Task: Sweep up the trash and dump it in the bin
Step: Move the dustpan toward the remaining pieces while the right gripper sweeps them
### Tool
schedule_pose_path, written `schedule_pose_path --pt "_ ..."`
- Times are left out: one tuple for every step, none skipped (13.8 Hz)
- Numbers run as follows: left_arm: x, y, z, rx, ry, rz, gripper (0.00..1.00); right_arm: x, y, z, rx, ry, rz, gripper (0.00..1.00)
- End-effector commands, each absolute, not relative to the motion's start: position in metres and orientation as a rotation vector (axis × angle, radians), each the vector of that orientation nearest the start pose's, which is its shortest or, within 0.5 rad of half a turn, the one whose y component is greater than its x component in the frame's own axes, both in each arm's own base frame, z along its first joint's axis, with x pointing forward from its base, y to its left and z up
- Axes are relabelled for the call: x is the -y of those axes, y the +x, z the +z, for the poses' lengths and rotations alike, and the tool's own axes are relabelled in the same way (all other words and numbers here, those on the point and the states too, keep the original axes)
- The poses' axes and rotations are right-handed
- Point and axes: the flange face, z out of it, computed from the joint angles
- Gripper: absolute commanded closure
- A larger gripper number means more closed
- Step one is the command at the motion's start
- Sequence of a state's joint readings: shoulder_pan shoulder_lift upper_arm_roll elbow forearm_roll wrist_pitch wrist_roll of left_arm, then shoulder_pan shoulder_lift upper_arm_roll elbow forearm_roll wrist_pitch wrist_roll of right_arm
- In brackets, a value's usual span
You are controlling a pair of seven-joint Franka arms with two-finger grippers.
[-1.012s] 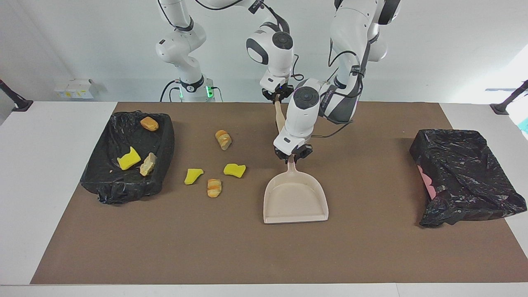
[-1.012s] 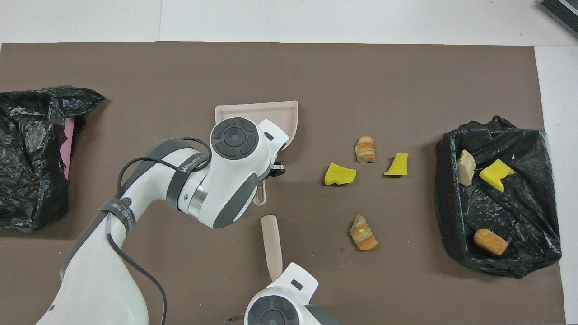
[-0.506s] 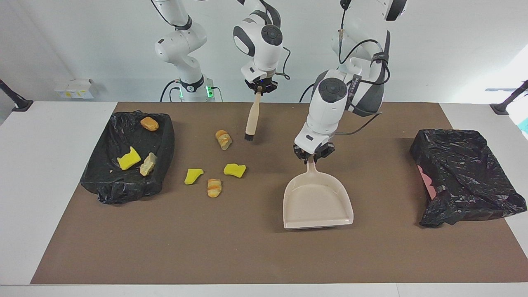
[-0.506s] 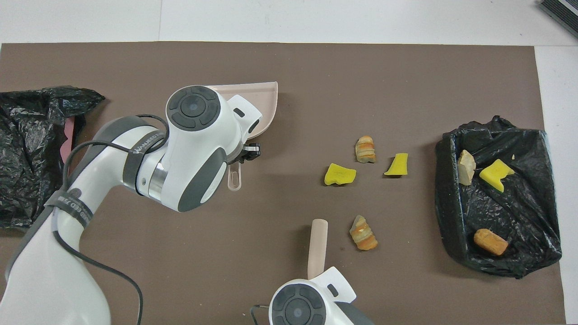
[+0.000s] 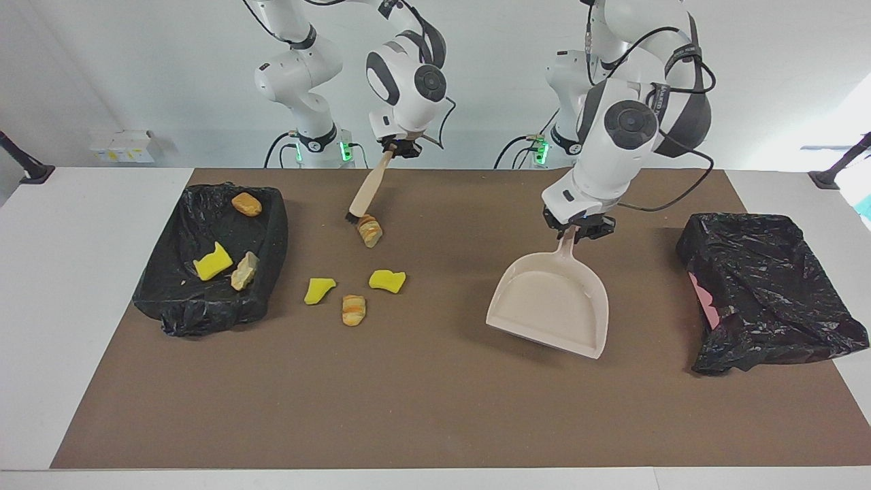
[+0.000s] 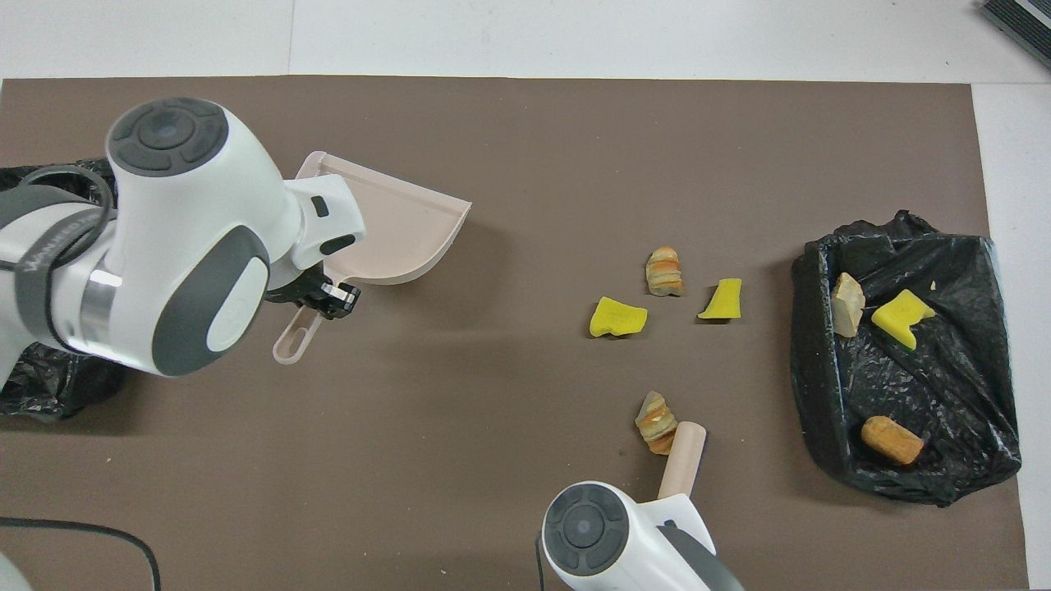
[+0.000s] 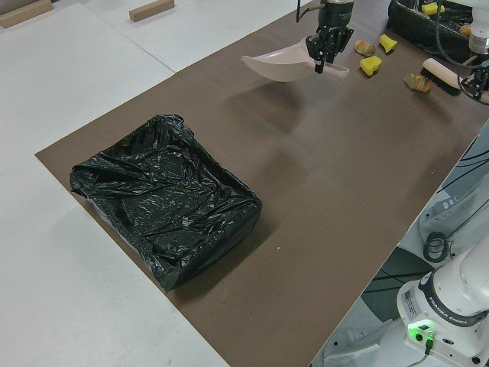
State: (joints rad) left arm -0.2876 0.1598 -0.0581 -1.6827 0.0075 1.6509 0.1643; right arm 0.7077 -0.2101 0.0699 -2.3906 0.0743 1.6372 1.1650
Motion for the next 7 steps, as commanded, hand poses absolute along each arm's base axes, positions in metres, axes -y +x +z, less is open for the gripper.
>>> schedule_pose_path --pt "0.172 0.541 0.486 -1.109 -2.915 0.356 1.00 -0.258 0.258 0.365 -0.762 -3.436 0.607 1.00" --pt "0.168 0.536 0.480 -1.260 -2.866 0.371 1.00 -0.255 0.254 0.356 -0.736 -3.437 0.604 1.00" --pt "0.158 0.531 0.478 -1.334 -2.840 0.381 1.00 -0.256 0.255 0.348 -0.714 -3.423 0.577 1.00" --pt "0.153 0.526 0.472 -1.393 -2.816 0.389 1.00 -0.257 0.257 0.343 -0.676 -3.418 0.572 1.00" --pt "0.152 0.521 0.470 -1.501 -2.769 0.370 1.00 -0.259 0.260 0.339 -0.637 -3.409 0.560 1.00" --pt "0.151 0.520 0.466 -1.624 -2.700 0.344 1.00 -0.264 0.266 0.339 -0.603 -3.385 0.519 1.00" --pt "0.152 0.519 0.463 -1.727 -2.642 0.320 1.00 -0.266 0.274 0.335 -0.581 -3.361 0.484 1.00"
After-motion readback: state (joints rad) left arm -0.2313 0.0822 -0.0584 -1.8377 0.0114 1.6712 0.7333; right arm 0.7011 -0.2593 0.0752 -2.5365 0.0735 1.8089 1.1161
